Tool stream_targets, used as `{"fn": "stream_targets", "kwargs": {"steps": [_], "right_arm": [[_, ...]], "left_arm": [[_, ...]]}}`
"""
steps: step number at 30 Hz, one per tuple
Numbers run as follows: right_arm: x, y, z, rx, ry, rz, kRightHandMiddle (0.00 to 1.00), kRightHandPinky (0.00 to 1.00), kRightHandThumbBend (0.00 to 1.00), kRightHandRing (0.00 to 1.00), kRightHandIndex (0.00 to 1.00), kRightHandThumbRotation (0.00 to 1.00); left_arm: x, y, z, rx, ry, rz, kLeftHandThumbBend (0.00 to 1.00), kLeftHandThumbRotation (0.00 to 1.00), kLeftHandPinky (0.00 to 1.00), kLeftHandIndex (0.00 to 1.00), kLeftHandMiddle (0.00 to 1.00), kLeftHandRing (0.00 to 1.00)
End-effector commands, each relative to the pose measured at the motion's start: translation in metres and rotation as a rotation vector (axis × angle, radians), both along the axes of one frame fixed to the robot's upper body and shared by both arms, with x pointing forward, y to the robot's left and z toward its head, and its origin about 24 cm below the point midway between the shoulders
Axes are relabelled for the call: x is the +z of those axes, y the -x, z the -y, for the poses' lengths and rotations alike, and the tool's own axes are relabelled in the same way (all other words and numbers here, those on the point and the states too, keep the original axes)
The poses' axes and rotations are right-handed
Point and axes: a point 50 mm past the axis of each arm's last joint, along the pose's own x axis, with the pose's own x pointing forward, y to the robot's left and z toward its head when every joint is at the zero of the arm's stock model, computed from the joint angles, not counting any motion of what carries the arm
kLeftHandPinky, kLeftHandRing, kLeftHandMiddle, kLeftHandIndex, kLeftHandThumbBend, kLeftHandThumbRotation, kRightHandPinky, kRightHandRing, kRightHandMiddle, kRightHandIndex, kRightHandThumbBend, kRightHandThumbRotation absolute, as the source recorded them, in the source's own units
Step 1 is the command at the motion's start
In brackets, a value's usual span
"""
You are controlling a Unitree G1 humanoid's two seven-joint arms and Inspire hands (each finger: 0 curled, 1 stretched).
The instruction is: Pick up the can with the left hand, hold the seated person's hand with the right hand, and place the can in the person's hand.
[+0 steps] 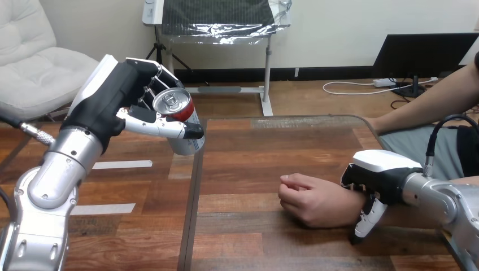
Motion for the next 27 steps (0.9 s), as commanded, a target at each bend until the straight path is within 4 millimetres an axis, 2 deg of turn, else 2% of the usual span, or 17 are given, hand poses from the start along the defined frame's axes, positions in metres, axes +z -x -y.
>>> {"fn": "stream_targets", "kwargs": {"steps": [1,14,19,27], "right_arm": [[-0.030,0.013,0.000,-0.020,0.042,-0.131,0.44,0.26,0.89,0.35,0.46,0.05],[-0.028,0.010,0.010,-0.033,0.065,-0.164,0.53,0.36,0.92,0.46,0.51,0.13],[-0.028,0.009,0.013,-0.034,0.092,-0.187,0.60,0.43,0.94,0.54,0.59,0.18],[-0.026,0.009,0.019,-0.050,0.103,-0.213,0.65,0.47,0.96,0.59,0.66,0.21]], "left_arm": [[0.036,-0.004,0.001,-0.005,-0.007,0.150,0.81,0.00,0.27,0.39,0.37,0.33],[0.037,-0.004,0.001,-0.004,-0.009,0.152,0.80,0.00,0.27,0.39,0.38,0.33],[0.038,-0.004,0.000,-0.004,-0.004,0.154,0.80,0.00,0.27,0.39,0.37,0.33],[0.038,-0.003,-0.001,-0.003,-0.005,0.159,0.80,0.00,0.27,0.39,0.37,0.32]]}}
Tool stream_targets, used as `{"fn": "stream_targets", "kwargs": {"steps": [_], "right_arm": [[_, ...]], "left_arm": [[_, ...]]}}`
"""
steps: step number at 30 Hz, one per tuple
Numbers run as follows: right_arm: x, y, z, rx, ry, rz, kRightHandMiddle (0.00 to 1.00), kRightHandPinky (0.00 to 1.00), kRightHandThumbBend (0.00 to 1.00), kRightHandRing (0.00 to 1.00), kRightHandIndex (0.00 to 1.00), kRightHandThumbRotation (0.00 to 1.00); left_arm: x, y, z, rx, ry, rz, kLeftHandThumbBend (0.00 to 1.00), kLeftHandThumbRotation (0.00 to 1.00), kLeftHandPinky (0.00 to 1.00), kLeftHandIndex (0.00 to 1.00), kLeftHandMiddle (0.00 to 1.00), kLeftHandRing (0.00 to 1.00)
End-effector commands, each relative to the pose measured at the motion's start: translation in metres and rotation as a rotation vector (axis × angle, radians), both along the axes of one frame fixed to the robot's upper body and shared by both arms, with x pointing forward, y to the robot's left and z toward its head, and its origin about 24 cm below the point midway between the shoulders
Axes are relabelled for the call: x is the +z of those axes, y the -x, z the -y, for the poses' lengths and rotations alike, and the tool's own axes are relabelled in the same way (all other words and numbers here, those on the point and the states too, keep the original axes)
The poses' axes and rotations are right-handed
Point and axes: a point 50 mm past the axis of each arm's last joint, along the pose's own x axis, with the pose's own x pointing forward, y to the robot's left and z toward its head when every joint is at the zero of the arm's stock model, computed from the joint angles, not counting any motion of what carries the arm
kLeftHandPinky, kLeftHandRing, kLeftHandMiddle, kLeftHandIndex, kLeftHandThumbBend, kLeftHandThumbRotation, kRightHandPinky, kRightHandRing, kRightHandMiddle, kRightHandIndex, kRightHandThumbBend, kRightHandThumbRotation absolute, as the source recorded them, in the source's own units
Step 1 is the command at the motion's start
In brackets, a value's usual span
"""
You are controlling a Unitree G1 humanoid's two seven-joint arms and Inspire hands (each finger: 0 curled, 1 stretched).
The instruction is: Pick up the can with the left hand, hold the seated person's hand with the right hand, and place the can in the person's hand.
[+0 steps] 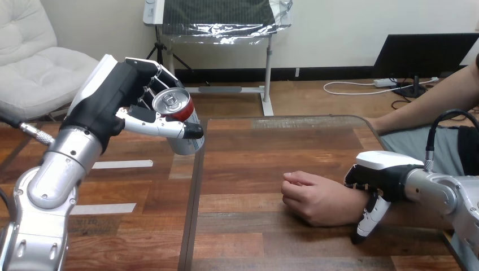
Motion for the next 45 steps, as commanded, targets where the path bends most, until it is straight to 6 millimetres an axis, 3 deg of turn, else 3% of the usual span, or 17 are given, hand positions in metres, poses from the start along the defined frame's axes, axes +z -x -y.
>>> {"fn": "stream_targets", "kwargs": {"steps": [1,9,39,45], "right_arm": [[-0.0260,0.0163,0.0124,-0.026,0.070,-0.144,0.65,0.47,0.96,0.59,0.66,0.21],[-0.0245,0.0166,0.0157,-0.017,0.078,-0.151,0.62,0.45,1.00,0.56,0.67,0.21],[-0.0211,0.0155,0.0184,-0.033,0.080,-0.173,0.72,0.55,1.00,0.65,0.72,0.21],[-0.0210,0.0146,0.0191,-0.059,0.087,-0.180,0.75,0.56,1.00,0.68,0.77,0.21]], "left_arm": [[0.0379,-0.0031,-0.0002,-0.005,-0.007,0.159,0.80,0.00,0.27,0.39,0.37,0.32],[0.0384,-0.0026,-0.0006,0.007,-0.012,0.157,0.82,0.00,0.27,0.39,0.37,0.32],[0.0379,-0.0033,-0.0002,-0.001,-0.003,0.155,0.81,0.00,0.26,0.39,0.37,0.32],[0.0377,-0.0032,-0.0009,-0.004,-0.003,0.156,0.81,0.00,0.26,0.39,0.37,0.32]]}}
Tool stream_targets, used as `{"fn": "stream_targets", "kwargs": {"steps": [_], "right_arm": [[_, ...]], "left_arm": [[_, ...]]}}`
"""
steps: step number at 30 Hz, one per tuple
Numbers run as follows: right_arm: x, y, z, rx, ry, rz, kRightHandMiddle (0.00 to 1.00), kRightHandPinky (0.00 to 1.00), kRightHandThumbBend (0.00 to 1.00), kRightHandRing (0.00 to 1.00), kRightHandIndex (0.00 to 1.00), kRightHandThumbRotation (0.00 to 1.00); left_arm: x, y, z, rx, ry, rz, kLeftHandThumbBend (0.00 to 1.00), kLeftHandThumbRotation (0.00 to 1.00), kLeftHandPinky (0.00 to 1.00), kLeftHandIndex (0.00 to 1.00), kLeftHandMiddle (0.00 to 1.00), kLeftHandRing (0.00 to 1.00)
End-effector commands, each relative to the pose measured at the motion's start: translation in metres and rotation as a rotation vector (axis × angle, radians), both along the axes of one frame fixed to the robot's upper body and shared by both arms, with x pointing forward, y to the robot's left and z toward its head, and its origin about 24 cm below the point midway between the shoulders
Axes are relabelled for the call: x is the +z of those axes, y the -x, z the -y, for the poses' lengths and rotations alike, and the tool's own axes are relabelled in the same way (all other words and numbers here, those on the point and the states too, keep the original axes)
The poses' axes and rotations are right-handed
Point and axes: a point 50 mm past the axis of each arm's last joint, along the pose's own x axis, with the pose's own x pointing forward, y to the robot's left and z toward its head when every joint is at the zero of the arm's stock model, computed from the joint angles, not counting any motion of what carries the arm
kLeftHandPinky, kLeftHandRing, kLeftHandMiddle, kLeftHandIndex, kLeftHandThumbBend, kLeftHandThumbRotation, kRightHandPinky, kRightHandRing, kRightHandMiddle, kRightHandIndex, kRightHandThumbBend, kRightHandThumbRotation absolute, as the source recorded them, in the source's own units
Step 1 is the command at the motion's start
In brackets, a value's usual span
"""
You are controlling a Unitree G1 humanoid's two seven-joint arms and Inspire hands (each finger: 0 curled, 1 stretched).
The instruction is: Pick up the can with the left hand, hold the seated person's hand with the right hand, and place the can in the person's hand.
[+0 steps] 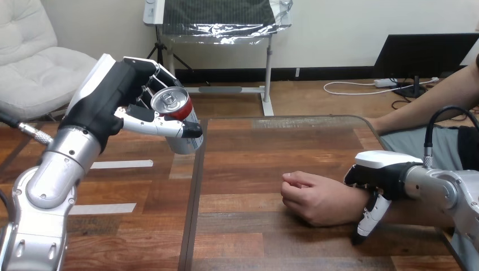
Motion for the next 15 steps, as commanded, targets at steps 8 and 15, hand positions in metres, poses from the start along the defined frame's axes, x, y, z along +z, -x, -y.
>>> {"fn": "stream_targets", "kwargs": {"steps": [8,15], "right_arm": [[-0.0251,0.0172,0.0219,-0.120,0.063,-0.147,0.83,0.61,1.00,0.78,0.86,0.17],[-0.0232,0.0159,0.0245,-0.126,0.066,-0.135,0.90,0.68,1.00,0.86,0.89,0.16]], "left_arm": [[0.0372,-0.0032,-0.0001,-0.006,-0.013,0.152,0.82,0.00,0.26,0.39,0.37,0.32],[0.0371,-0.0030,0.0000,-0.006,-0.017,0.150,0.82,0.00,0.26,0.39,0.37,0.32]]}}
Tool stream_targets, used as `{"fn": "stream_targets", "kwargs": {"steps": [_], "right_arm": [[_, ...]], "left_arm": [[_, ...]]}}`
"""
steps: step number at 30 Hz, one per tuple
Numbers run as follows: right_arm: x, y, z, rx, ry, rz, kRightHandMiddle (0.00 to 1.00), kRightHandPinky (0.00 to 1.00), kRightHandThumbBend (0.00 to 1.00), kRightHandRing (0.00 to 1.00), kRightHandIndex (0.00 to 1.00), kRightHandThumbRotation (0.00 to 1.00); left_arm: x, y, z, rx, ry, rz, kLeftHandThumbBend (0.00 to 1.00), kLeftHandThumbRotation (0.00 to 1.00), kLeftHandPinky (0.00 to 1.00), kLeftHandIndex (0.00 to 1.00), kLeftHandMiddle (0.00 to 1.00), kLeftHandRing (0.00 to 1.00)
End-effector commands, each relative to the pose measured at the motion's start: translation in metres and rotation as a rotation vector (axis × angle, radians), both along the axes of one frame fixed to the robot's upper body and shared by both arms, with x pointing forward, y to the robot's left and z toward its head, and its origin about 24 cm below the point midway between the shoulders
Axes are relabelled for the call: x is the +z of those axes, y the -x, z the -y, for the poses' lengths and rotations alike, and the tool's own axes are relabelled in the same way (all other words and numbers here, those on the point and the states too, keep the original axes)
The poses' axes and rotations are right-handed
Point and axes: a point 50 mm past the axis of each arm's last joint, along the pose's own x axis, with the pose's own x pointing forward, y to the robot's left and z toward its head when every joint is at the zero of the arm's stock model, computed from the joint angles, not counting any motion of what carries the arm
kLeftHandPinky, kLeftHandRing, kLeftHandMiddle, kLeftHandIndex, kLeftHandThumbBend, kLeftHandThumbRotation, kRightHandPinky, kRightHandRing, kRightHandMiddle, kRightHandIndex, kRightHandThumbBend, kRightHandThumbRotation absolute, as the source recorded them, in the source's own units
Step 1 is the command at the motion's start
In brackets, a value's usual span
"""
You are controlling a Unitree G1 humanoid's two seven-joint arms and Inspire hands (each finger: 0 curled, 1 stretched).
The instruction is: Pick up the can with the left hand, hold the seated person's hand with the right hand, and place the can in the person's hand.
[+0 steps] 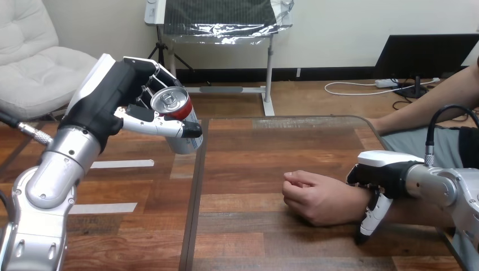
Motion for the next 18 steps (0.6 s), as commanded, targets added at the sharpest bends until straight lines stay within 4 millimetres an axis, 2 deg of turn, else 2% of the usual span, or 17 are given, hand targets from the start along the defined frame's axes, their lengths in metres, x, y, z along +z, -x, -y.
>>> {"fn": "stream_targets", "kwargs": {"steps": [1,18], "right_arm": [[-0.0237,0.0171,0.0229,-0.092,0.060,-0.123,0.90,0.69,1.00,0.86,0.90,0.16],[-0.0189,0.0155,0.0278,-0.095,0.066,-0.109,0.89,0.76,1.00,0.87,0.89,0.12]], "left_arm": [[0.0369,-0.0031,0.0004,-0.007,-0.014,0.149,0.82,0.00,0.26,0.39,0.37,0.32],[0.0368,-0.0034,0.0011,-0.016,0.000,0.149,0.81,0.00,0.27,0.39,0.37,0.32]]}}
